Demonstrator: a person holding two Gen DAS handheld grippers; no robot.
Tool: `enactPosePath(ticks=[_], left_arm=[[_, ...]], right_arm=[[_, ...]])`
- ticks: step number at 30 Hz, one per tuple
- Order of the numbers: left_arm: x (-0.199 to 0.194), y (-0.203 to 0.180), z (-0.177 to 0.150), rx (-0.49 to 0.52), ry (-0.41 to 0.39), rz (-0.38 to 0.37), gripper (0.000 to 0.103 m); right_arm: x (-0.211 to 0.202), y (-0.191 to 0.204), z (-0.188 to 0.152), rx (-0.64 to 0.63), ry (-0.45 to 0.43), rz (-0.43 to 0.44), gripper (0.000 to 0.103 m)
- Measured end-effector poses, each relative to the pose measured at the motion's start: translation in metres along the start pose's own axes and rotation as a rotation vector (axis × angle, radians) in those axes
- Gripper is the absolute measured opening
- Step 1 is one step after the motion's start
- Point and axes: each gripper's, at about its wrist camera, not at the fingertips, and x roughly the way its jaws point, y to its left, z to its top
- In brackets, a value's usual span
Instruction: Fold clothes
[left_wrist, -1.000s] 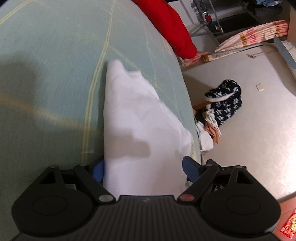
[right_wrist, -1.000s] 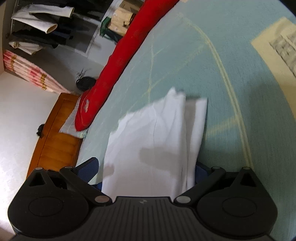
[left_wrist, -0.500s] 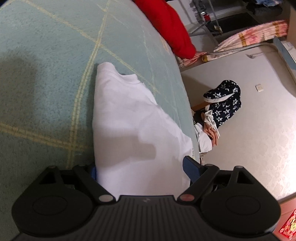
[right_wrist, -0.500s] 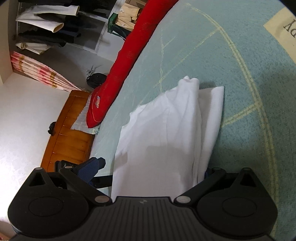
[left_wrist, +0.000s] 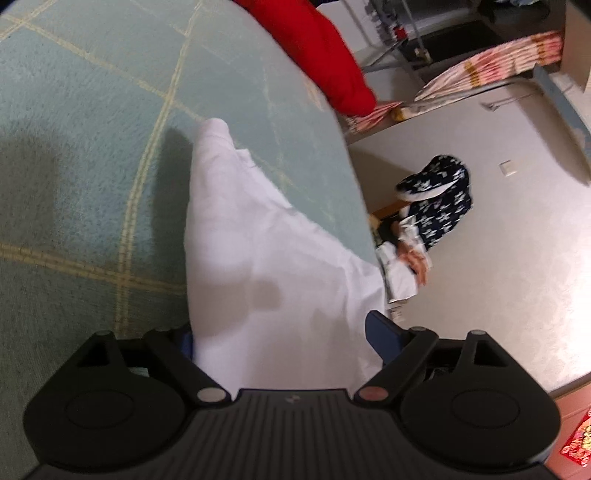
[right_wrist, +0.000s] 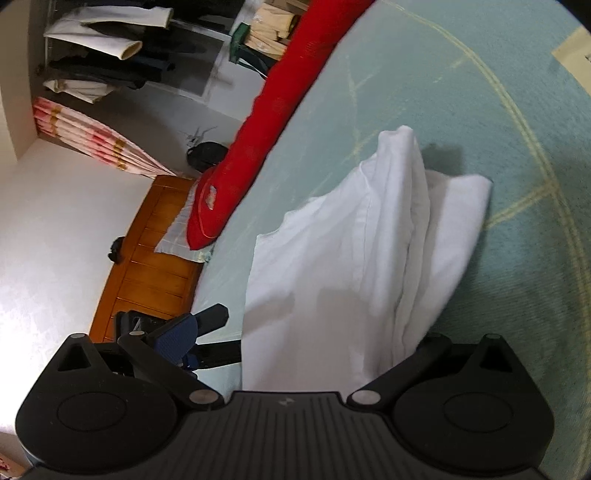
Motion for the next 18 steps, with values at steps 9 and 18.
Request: enactPosePath(ticks=[9,18], left_arm=[[-0.036,-0.015,0.003,0.065,-0.052,0.035,0.086],[-0.098,-0.005,0.013,0.077,-0.145,0.091,0.086]], right_arm=[[0.006,0.025,-0.003,-0.041,0.035,0.037,0.103],[0.048,0.067,-0.004,-0.116,0.111,0.074,0.103]])
